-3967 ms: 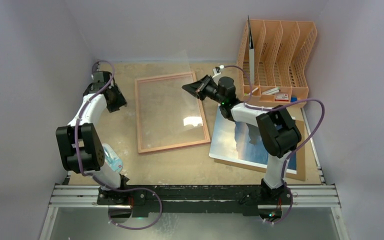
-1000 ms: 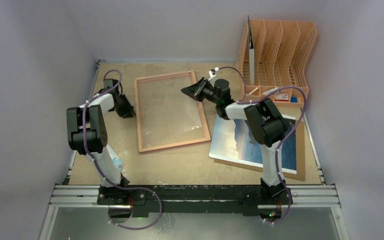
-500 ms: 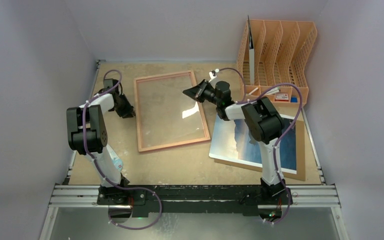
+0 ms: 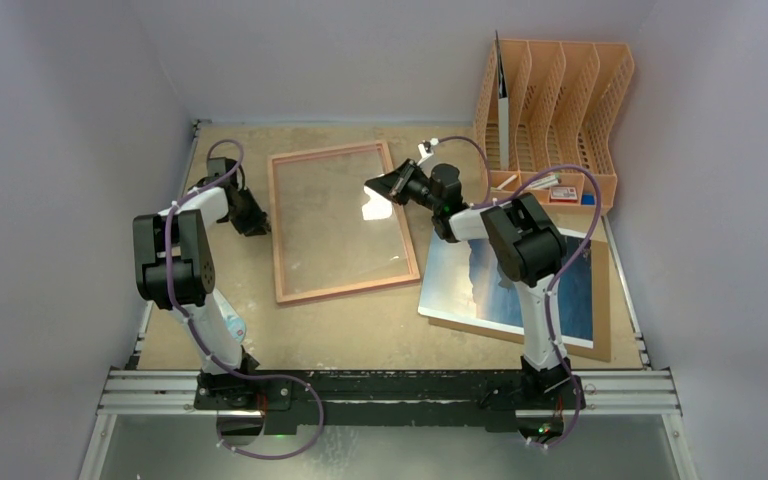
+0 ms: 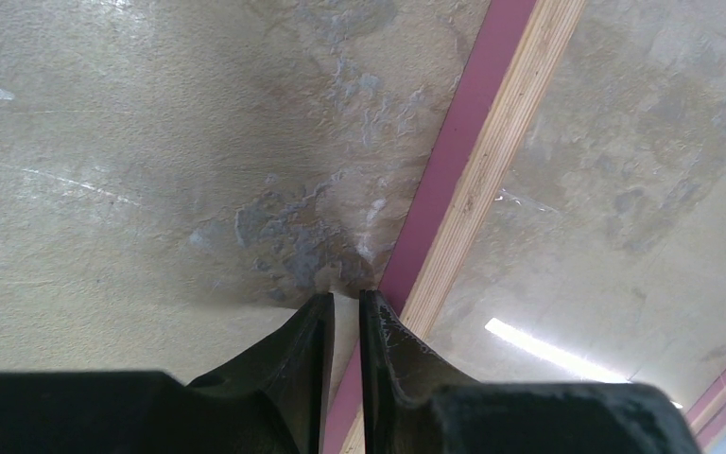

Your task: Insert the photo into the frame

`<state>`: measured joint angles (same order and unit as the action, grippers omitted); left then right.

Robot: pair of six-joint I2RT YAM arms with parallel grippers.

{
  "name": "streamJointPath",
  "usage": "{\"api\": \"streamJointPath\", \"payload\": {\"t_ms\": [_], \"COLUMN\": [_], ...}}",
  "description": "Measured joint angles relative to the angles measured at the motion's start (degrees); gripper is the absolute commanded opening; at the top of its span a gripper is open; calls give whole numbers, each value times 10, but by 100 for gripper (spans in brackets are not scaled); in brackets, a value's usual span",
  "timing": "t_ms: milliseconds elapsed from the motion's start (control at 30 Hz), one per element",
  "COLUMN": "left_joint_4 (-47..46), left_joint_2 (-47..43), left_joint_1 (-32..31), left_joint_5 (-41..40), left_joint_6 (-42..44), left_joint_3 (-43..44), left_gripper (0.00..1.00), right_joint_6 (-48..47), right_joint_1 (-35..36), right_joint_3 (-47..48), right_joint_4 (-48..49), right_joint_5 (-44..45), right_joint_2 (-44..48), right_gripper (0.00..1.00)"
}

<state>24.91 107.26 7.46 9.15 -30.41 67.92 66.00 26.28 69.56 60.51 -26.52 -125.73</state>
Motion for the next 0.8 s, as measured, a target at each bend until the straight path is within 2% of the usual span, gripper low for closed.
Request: {"api": "streamJointPath", "payload": {"t_ms": [800], "left_joint_4": [1], "left_joint_2": [0], "left_joint_1": [0], "left_joint_5": [0], "left_joint_6": [0], "left_joint_3": [1], "left_gripper": [20], "right_joint_6": [17], "right_joint_1": [0], "right_joint_3": [-15], "right_joint_4": [30], "right_joint_5": [17], "right_joint_2": [-7], "right_gripper": [0]}}
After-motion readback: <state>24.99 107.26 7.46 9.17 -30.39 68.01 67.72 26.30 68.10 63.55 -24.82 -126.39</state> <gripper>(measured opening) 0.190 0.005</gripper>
